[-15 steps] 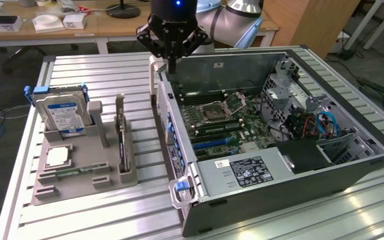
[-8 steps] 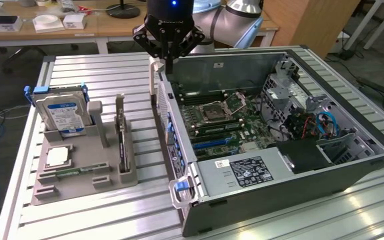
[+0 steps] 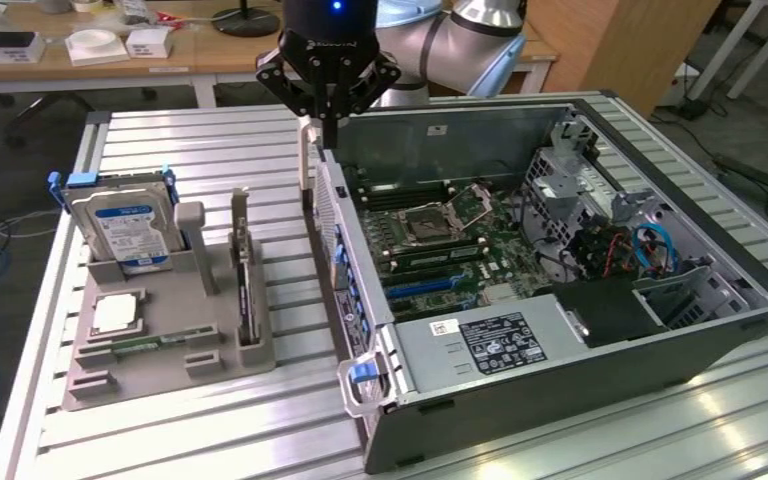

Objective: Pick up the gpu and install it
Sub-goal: 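Reach for the gpu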

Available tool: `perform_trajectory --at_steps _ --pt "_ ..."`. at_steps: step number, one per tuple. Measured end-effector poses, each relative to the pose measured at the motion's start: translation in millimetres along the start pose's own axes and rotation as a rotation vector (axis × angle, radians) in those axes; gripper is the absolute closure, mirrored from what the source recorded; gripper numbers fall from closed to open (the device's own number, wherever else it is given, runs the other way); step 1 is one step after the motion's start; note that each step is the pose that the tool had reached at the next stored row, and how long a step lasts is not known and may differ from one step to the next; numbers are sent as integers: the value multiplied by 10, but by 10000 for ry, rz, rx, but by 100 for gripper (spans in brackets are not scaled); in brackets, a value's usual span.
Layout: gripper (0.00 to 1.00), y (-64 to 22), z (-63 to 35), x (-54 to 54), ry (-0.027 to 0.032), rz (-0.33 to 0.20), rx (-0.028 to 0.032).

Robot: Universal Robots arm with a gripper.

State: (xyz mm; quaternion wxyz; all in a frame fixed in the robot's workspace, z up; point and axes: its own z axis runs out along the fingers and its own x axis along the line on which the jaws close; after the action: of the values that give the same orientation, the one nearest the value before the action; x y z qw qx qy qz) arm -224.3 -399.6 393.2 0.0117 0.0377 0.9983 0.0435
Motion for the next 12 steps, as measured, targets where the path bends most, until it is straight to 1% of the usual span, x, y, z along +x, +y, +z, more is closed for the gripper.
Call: perform_trajectory --at_steps 12 --pt "90 -10 -3 114 1 -1 1"
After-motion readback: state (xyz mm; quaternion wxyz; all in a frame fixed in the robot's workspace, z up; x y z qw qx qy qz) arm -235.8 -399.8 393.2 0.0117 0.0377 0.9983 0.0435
